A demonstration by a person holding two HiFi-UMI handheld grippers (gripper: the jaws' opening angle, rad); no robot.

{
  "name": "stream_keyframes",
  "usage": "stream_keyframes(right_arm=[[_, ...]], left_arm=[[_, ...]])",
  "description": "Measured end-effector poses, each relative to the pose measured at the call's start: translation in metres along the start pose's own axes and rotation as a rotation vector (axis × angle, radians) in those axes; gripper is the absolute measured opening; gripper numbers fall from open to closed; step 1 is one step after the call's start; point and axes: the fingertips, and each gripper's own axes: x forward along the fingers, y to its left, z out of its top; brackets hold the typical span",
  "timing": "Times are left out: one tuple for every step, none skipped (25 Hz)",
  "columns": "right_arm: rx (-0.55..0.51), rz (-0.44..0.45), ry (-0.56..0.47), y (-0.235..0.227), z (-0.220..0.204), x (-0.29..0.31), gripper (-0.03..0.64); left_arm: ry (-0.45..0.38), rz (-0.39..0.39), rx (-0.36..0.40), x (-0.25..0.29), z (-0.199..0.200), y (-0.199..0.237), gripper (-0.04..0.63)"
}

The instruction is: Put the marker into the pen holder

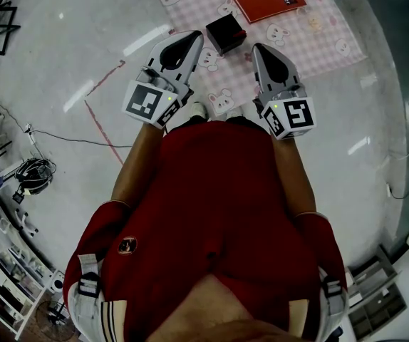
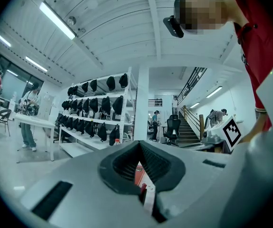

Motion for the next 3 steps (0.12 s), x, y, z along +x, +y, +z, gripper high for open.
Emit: stream_keyframes(right_arm=[[0.0,-0.001,0.0,-0.0007,-0.0011,0.0008,-0.002],[0.001,-0.001,0.001,-0.0012,-0.0023,0.0017,-0.002],[0.001,-0.002,0.001,-0.0017,-0.0035,0.0027,-0.002]], left_arm=[[0.0,-0.001,0.0,0.0006,-0.0011,0.0006,0.006],[0.0,-0.001,0.001,0.0011,-0.0021,0.0014,0.006],[0.001,-0.002,0.001,0.0016,-0.0032,0.0022,0.006]])
